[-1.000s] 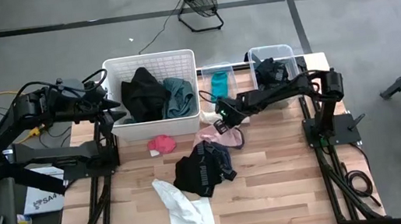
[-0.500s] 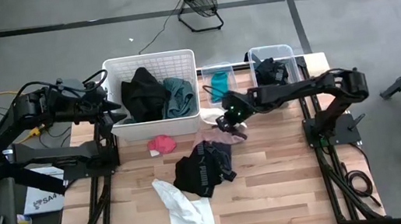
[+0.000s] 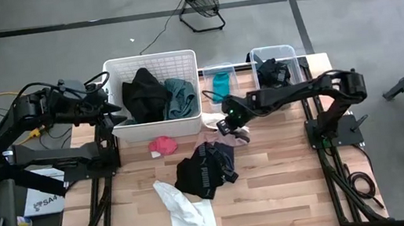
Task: Pick & Place Cloths
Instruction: Put the white sock into the left transparent bin
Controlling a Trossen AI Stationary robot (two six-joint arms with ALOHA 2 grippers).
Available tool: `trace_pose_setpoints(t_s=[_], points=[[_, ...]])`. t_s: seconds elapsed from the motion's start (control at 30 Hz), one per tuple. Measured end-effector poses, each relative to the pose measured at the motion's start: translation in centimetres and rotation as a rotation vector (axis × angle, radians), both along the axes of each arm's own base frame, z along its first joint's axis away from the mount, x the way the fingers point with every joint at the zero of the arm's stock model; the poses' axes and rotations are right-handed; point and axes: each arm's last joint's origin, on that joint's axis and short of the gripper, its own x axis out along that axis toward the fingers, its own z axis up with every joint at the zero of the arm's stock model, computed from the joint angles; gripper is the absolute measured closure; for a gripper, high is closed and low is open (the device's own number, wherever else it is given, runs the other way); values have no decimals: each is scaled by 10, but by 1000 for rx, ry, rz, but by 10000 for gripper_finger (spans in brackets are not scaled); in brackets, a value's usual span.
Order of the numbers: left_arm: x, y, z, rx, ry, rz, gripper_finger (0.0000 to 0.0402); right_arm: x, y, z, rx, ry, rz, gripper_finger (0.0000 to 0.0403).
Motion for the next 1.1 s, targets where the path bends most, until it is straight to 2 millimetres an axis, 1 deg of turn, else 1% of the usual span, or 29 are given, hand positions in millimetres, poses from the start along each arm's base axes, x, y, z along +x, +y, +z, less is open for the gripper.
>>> trace_pose_setpoints(t_s=[0.17,0.3,0.4,0.5,0.6,0.7,0.83,0.93,1.0,1.1], points=[[0,0,0,1,-1,-1,186,2,0,-25,64,106,-87,393],[0,0,0,1,-1,-1,186,4,-1,-36,85,146,-104,377],[0,0,0,0,2,-1,186,4,-1,-36,64,146,-115,347],[0,0,0,0,2,-1,186,3,-5,-30,38,127,-129,305],[0,0,0,0,2,-1,186,5,-11,-24,22,67,-152,257],[0,0,0,-1,1,1,186,7,-18,-23,31,28,-176,210],[0,0,0,-2,1,1,186,15,-23,-19,-1,-70,-184,161],[0,0,0,-2,1,2,186,18,-25,-18,-44,-94,-184,143],[0,0,0,-6,-1,5,186,18,-25,-19,-68,-91,-186,140],[0,0,0,-7,-1,6,186,21,-24,-26,-143,-65,-164,144]])
